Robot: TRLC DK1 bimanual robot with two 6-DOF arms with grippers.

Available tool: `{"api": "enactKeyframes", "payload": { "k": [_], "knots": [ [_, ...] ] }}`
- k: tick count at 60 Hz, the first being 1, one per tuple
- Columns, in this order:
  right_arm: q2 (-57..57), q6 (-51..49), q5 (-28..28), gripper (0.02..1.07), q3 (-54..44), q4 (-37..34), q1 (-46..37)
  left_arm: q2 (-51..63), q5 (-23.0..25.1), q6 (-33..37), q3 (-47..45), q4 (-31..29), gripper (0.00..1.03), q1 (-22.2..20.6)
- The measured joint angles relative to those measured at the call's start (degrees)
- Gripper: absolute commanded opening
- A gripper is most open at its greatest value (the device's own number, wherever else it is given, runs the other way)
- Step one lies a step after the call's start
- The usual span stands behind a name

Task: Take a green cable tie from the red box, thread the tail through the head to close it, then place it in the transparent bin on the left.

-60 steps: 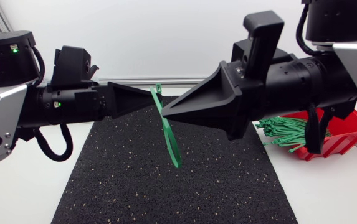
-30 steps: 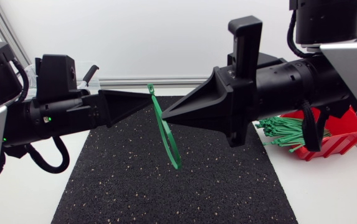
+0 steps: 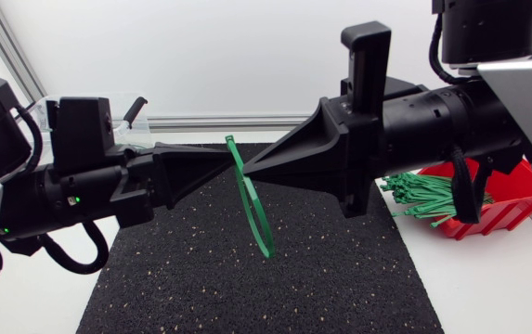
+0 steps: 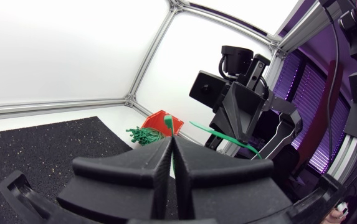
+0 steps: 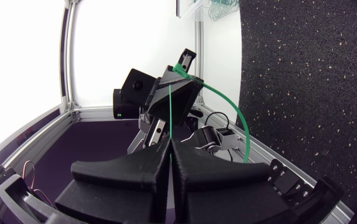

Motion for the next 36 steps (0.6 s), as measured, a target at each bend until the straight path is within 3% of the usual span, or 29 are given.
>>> {"api": "enactKeyframes", "payload": {
  "k": [36],
  "knots": [
    [0.0, 0.0, 0.0, 0.08, 0.02, 0.04, -0.04, -1.4, -0.48, 0.0, -0.11, -0.24, 0.04, -0.76]
  ]
}}
